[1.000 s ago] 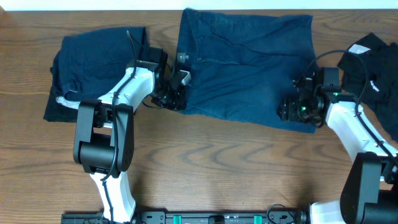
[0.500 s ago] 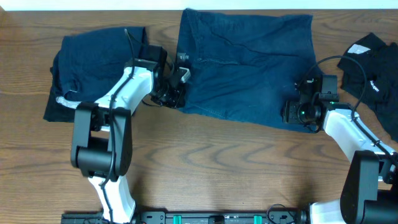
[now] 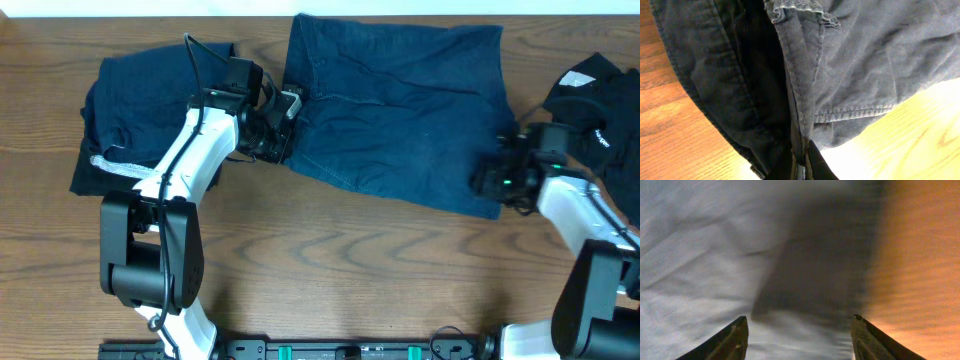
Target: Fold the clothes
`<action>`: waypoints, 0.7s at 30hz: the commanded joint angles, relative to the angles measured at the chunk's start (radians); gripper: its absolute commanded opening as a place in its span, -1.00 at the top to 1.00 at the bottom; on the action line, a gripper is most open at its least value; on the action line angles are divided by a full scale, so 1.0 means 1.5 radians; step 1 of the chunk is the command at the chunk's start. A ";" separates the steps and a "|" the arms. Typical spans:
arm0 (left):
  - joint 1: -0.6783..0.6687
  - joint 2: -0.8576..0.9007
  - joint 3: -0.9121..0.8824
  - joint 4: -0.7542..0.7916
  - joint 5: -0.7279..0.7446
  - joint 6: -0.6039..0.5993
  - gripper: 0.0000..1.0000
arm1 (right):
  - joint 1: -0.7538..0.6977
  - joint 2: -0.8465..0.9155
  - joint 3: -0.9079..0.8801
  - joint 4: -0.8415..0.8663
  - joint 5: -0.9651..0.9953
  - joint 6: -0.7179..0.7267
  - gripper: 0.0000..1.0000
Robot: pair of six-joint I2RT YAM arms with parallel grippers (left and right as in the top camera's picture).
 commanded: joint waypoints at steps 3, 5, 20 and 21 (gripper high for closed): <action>0.002 0.000 0.005 0.003 -0.017 -0.008 0.88 | -0.111 0.001 0.013 0.009 -0.129 0.026 -0.22; 0.002 0.000 0.005 0.003 -0.017 -0.008 0.88 | -0.133 0.001 0.013 0.015 -0.153 0.026 -0.22; 0.002 0.000 0.005 0.002 -0.017 -0.008 0.87 | -0.130 0.005 -0.017 0.053 -0.156 0.052 -0.13; 0.002 0.000 0.005 0.002 -0.017 -0.008 0.88 | -0.130 0.009 -0.022 0.061 -0.161 0.052 -0.12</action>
